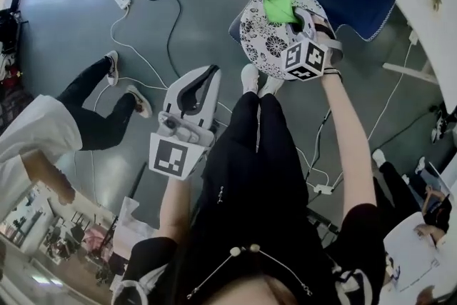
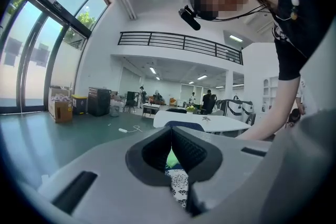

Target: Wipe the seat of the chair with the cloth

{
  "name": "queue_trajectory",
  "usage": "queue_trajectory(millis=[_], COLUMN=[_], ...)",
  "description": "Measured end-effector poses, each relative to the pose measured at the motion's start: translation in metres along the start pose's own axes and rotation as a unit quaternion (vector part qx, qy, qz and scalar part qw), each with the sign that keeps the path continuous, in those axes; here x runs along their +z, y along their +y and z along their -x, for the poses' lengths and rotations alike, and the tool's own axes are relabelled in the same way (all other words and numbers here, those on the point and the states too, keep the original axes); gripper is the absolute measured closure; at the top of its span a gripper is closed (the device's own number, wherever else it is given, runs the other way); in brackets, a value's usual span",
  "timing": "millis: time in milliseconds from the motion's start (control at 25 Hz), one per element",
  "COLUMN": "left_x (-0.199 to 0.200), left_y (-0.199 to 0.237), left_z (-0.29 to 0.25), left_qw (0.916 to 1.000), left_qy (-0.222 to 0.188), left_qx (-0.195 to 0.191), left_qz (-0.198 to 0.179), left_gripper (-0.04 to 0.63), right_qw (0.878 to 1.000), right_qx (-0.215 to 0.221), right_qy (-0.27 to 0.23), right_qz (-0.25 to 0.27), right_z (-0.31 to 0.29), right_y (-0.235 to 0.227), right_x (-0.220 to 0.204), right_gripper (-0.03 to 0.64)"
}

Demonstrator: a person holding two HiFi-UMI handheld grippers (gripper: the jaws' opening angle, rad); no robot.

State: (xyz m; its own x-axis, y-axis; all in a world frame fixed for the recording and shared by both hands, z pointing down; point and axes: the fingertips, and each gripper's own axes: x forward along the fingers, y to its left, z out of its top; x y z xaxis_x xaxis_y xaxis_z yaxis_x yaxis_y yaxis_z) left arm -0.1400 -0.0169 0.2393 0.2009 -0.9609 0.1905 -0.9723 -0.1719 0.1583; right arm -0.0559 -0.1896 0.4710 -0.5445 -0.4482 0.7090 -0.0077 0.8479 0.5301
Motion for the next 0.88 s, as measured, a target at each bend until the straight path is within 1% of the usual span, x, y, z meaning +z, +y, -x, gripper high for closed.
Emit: queue_trajectory(millis=[200,400,600,720,880], left_x=[-0.048,-0.099,-0.137,-0.146,-0.152], left_y=[0.005,0.005,0.002,0.001,0.004], left_z=[-0.013,-0.024,-0.031,-0.037,-0.045], left_qw=[0.9994,0.9972,0.9927,0.9913,0.9904], left_qy=[0.033,0.059,0.096,0.104,0.113], left_qx=[0.002,0.021,0.03,0.035,0.035], left_qz=[0.007,0.041,0.066,0.073,0.071], left_gripper=[0.588,0.588,0.588,0.588,0.588], right_qw=[0.995,0.989,0.988,0.988,0.989], right_qx=[-0.008,-0.006,0.008,0.007,0.007], right_qy=[0.015,0.031,0.036,0.041,0.044], right_qz=[0.095,0.142,0.152,0.148,0.143], right_z=[-0.066,-0.117,-0.154,-0.177,-0.195], right_y=[0.033,0.057,0.077,0.08,0.075], right_x=[-0.03,-0.068,-0.09,-0.1,-0.104], right_gripper=[0.563,0.563,0.565,0.565,0.563])
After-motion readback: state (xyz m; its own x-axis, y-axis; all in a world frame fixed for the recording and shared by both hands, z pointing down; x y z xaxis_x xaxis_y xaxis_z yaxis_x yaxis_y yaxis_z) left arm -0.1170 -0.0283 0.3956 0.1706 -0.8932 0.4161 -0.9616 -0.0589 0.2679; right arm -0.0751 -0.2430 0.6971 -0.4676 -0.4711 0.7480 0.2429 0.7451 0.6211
